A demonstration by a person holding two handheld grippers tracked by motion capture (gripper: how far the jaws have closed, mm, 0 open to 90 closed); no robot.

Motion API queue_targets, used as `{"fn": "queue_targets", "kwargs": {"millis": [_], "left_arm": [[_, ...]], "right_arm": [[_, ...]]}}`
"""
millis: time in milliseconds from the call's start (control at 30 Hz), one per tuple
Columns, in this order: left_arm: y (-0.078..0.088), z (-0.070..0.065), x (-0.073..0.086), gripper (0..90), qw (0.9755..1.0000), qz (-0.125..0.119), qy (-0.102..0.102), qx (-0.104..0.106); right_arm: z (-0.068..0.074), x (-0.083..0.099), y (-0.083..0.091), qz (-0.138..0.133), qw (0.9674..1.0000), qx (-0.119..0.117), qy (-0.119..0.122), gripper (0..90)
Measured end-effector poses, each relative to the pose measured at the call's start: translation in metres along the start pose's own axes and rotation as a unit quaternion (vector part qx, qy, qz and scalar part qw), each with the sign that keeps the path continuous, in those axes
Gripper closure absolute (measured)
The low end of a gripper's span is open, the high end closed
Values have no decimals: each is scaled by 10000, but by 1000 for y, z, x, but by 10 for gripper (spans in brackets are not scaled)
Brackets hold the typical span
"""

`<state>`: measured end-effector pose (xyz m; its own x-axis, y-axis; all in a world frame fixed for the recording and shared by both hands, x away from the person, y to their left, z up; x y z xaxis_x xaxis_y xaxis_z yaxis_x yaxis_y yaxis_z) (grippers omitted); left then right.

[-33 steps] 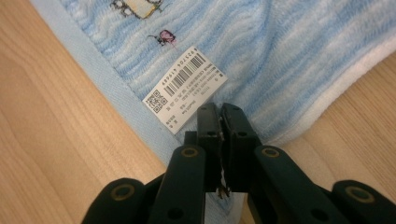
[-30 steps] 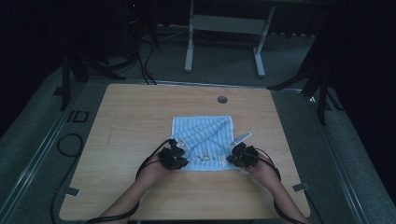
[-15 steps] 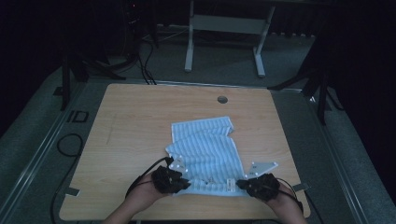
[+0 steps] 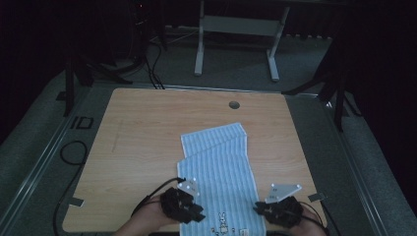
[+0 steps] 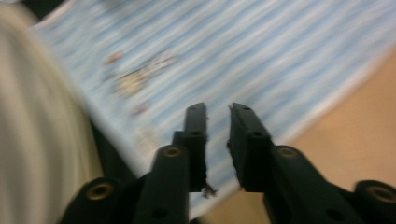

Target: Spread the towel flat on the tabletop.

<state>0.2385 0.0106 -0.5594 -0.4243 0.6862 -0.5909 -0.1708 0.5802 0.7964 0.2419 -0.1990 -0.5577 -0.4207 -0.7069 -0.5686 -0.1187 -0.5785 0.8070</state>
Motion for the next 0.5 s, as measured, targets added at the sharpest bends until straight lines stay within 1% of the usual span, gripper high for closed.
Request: {"fn": "queue_targets", "kwargs": {"millis": [33, 67, 100, 133, 167, 200, 233, 267, 300, 333, 367, 400, 433, 467, 500], "left_arm": [[0, 10, -2, 691, 9998, -8, 20, -205], [0, 28, -5, 702, 9988, 2, 72, -485], [-1, 40, -7, 723, 9981, 23, 123, -610], [-2, 61, -10, 745, 9954, 33, 226, -933], [-3, 77, -13, 765, 9924, 18, 275, -1196], [-4, 90, -16, 784, 9909, 8, 363, -1292], [-5, 101, -20, 789, 9893, -27, 384, -1409], [-5, 120, -24, 804, 9849, -25, 412, -1684], [-6, 130, -27, 818, 9837, -31, 429, -1744], [-6, 130, -27, 819, 9837, -31, 429, -1744], [-6, 160, -33, 858, 9766, 19, 463, -2099], [-6, 160, -33, 871, 9766, 19, 463, -2099], [-12, 185, -38, 872, 9718, 135, 531, -2294], [-17, 192, -39, 872, 9719, 186, 618, -2265], [-20, 197, -40, 872, 9702, 271, 608, -2329]], "right_arm": [[-12, -7, 2, -34, 9998, 215, 35, 853], [-19, -12, 3, -79, 9995, 295, 46, 880], [-29, -18, 2, -144, 9991, 403, -20, 897], [-35, -22, 1, -169, 9987, 476, -24, 897], [-41, -27, -2, -217, 9984, 521, -11, 898], [-44, -30, -6, -219, 9985, 506, -42, 898], [-48, -31, -10, -193, 9982, 563, -13, 898], [-49, -32, -14, -184, 9981, 580, -5, 898], [-50, -32, -21, -166, 9985, 526, -29, 898], [-50, -32, -24, -135, 9986, 506, -3, 898], [-50, -29, -31, -75, 9987, 509, -4, 898], [-50, -29, -31, -75, 9987, 509, -4, 898], [-47, -24, -40, 48, 9992, 398, 28, 898], [-47, -23, -42, 65, 9991, 426, 36, 897], [-46, -21, -43, 83, 9991, 425, 24, 898]]}}
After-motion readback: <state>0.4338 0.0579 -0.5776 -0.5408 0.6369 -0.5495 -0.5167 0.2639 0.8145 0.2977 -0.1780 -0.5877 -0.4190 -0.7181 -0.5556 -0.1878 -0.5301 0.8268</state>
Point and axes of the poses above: each handheld gripper's, and its own axes: y roughly backward along the jaws, x roughly out of its underside, z roughly to its left, the point moved 10 cm from there along -y, roughly forward along the jaws, and after that the axes turned 11 degrees about -x, right-handed, at the moved point
